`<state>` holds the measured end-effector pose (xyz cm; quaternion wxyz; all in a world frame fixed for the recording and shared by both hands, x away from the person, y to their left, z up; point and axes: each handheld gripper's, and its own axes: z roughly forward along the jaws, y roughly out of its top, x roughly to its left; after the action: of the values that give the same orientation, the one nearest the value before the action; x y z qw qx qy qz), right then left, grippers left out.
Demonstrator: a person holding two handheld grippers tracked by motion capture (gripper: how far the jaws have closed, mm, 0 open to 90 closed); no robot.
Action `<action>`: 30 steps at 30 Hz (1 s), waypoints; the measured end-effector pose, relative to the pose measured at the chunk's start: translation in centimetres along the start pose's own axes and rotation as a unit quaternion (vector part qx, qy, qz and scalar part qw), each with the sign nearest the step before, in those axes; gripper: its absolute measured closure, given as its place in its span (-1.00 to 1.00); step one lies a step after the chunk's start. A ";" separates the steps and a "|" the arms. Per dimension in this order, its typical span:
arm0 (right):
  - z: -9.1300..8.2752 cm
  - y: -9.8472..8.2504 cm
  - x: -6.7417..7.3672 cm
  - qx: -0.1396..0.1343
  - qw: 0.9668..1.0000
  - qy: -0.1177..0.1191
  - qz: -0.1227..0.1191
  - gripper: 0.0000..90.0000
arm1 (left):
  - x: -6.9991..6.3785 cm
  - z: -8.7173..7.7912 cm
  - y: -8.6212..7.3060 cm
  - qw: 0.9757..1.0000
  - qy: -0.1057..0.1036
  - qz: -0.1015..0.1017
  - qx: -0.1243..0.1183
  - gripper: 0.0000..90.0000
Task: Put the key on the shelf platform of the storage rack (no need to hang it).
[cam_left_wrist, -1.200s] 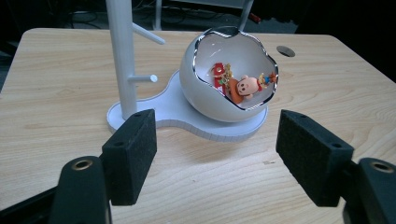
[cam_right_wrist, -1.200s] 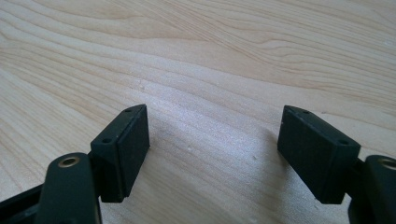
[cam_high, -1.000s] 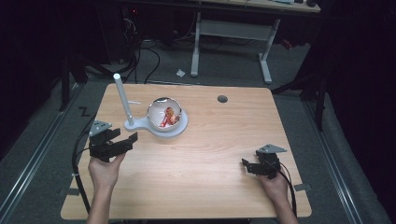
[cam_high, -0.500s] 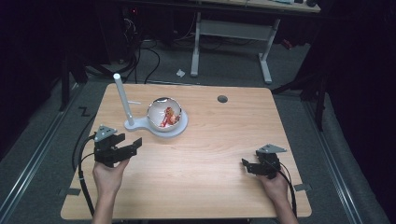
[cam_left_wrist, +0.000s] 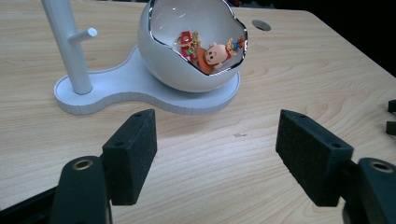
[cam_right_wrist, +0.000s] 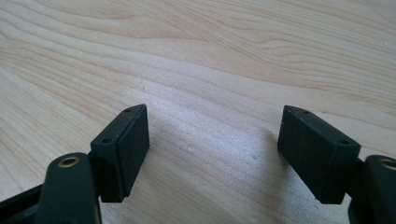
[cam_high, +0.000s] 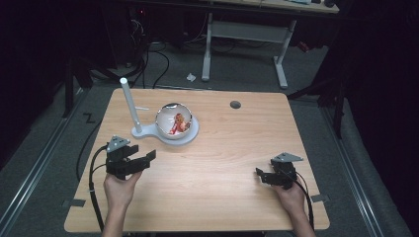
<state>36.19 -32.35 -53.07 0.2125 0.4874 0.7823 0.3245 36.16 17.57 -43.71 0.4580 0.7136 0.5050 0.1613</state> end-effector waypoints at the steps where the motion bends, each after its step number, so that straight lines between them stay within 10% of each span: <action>1: 0.0 0.0 0.0 0.000 1.000 0.000 0.000 -0.44 | -0.1 0.1 -0.1 1.000 -0.001 0.001 -0.001 -0.34; 30: 0.0 0.0 0.0 0.000 1.000 0.000 0.000 -0.44 | -1.6 3.1 -1.4 0.999 -0.021 0.012 0.024 -0.35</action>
<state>36.18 -32.35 -53.07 0.2124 0.4876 0.7822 0.3245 36.75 14.73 -46.14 0.4495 0.7332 0.4907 0.1399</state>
